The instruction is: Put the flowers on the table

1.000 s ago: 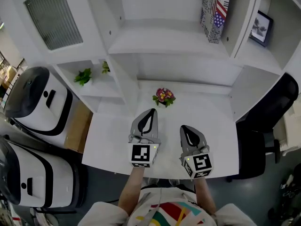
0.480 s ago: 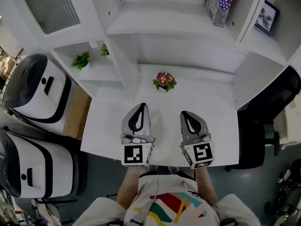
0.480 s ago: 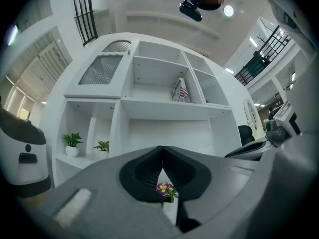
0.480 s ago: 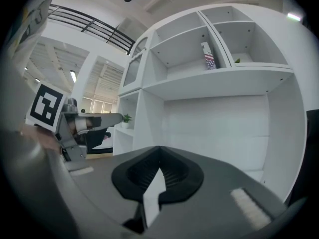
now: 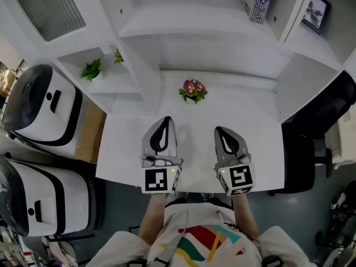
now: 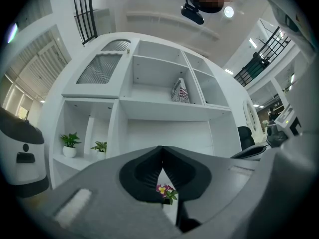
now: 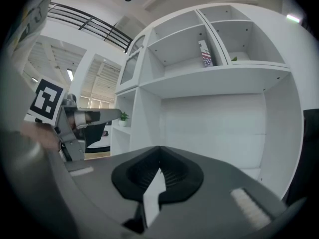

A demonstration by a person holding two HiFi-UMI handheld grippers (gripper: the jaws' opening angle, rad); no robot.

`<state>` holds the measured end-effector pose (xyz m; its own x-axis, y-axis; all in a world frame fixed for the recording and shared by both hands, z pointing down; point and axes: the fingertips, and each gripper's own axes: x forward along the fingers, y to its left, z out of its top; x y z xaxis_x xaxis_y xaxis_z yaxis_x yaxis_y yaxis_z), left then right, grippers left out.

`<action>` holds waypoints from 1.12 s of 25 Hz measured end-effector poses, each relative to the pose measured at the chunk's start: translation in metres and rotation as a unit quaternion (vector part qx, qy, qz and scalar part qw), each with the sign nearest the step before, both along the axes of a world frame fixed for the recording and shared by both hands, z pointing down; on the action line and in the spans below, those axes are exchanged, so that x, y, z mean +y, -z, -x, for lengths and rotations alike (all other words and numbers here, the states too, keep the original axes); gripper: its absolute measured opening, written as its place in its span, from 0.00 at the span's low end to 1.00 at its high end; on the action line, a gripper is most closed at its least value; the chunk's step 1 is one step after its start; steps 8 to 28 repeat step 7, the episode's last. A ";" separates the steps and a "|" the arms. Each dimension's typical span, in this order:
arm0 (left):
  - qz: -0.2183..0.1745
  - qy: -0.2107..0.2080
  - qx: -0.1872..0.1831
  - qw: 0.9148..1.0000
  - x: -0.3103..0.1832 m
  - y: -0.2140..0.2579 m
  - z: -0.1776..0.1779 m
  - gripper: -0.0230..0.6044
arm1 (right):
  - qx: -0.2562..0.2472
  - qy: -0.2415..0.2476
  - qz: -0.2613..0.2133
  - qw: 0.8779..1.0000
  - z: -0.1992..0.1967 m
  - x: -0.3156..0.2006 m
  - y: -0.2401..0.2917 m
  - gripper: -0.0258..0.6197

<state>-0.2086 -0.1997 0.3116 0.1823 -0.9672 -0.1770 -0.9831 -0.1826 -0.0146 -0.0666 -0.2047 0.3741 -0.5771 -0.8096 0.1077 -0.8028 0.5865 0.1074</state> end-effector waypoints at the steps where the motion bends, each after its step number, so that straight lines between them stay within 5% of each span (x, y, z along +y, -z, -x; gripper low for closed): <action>1: 0.000 0.000 0.001 1.000 -0.001 0.000 0.000 0.04 | 0.000 -0.001 0.000 1.000 0.000 0.000 0.000 0.04; 28: 0.005 -0.004 0.008 1.000 -0.005 0.000 -0.001 0.04 | 0.003 -0.002 0.001 1.000 -0.003 -0.004 -0.003 0.04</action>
